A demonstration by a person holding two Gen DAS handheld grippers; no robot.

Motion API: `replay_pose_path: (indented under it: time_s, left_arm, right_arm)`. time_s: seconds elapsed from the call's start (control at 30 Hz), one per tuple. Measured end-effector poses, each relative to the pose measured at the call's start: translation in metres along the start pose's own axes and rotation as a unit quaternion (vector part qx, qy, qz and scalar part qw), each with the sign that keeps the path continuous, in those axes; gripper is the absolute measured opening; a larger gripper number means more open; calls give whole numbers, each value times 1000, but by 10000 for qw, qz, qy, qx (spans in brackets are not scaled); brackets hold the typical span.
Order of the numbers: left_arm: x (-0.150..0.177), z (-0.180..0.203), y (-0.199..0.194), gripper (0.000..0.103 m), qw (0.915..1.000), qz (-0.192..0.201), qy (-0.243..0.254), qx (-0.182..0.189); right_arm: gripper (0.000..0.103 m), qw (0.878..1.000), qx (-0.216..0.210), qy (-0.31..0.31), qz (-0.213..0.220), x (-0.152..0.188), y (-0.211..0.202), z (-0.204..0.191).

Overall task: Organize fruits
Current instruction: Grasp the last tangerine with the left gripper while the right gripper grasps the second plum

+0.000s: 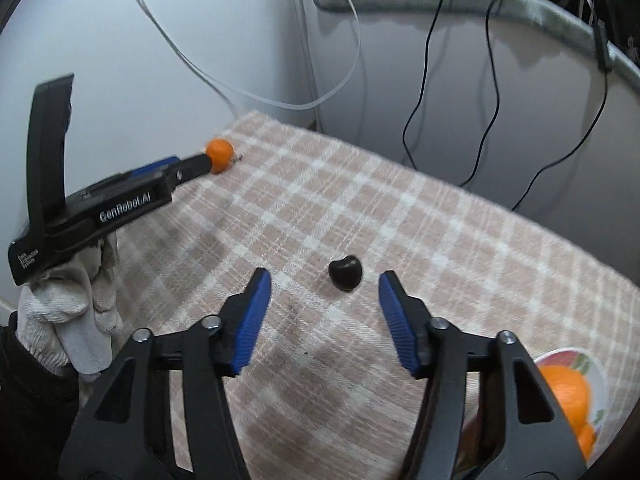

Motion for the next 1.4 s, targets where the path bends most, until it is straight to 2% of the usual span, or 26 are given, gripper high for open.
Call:
replay_pose_path:
  time_s: [0.27, 0.7, 0.83, 0.93, 1.13, 1.4]
  left_arm:
    - [-1, -11, 20, 46, 10000, -79, -40, -22]
    - [3, -24, 43, 45, 9996, -250, -64, -105]
    - [3, -29, 47, 39, 9994, -289, -125, -158]
    - [4, -32, 48, 33, 9992, -287, -137, -222]
    - [3, -33, 46, 32, 9994, -230, -130, -216]
    - [-1, -30, 35, 32, 9996, -166, -133, -168]
  right_arm:
    - [47, 9992, 316, 39, -227, 3, 28, 9]
    - [35, 9976, 452, 26, -529, 6, 44, 12]
    - [32, 9974, 483, 27, -534, 6, 43, 13]
    - [26, 9971, 542, 46, -524, 5, 45, 14]
    - [24, 9977, 519, 147, -418, 7, 40, 15]
    - [24, 9990, 262, 276, -249, 3, 26, 6]
Point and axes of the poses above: each gripper's, at about its wrist camera, not at the fingertips, and y roughly the way its jaws point, z to its right, x to its underside, the point moved 7 cm from there along y, roughly the way its jaws point, and after that the axes turned 15 degrees about z, right-handed, at the moved point
